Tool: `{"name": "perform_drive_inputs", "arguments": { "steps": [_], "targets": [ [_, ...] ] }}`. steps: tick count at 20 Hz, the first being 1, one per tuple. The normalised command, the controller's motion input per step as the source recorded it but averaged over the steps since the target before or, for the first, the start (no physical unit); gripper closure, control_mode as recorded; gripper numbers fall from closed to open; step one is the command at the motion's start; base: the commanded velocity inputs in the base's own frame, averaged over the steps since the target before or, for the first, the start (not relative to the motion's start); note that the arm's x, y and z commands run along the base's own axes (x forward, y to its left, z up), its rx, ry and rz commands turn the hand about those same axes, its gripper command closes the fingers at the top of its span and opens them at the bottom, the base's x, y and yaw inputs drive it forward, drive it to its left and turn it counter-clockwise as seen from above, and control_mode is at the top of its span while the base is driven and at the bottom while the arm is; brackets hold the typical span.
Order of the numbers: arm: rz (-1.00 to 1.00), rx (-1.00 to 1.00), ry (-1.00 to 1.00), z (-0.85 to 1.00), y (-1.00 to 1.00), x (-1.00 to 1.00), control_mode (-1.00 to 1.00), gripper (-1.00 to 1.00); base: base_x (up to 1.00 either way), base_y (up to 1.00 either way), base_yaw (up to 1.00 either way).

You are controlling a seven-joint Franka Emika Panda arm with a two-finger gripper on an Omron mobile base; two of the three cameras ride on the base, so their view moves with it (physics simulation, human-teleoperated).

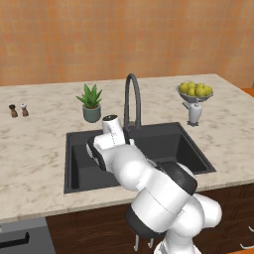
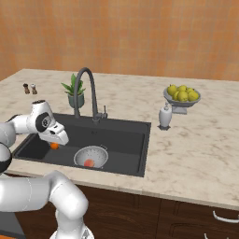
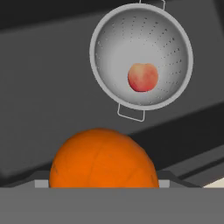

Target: Put the colander in the sink, put the peach, orange in the colander, and turn on the sink faucet and pour water over the colander.

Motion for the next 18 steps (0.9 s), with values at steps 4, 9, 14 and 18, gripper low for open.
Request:
{"name": "perform_drive_inputs", "arguments": {
  "steps": [4, 9, 14, 18],
  "targets": [
    [0.17, 0.0, -0.04, 0.0, -0.96, -0.07, -1.0, 1.0, 0.0, 0.0, 0.0],
    [0.26, 0.0, -0.1, 0.01, -0.9, -0.15, -1.0, 1.0, 0.0, 0.0, 0.0],
    [0.27, 0.02, -0.23, 0.07, -0.85, -0.18, -1.0, 1.0, 0.0, 0.0, 0.0],
    [0.18, 0.03, -0.23, 0.08, -0.82, -0.17, -1.0, 1.0, 0.0, 0.0, 0.0]
  ]
}}
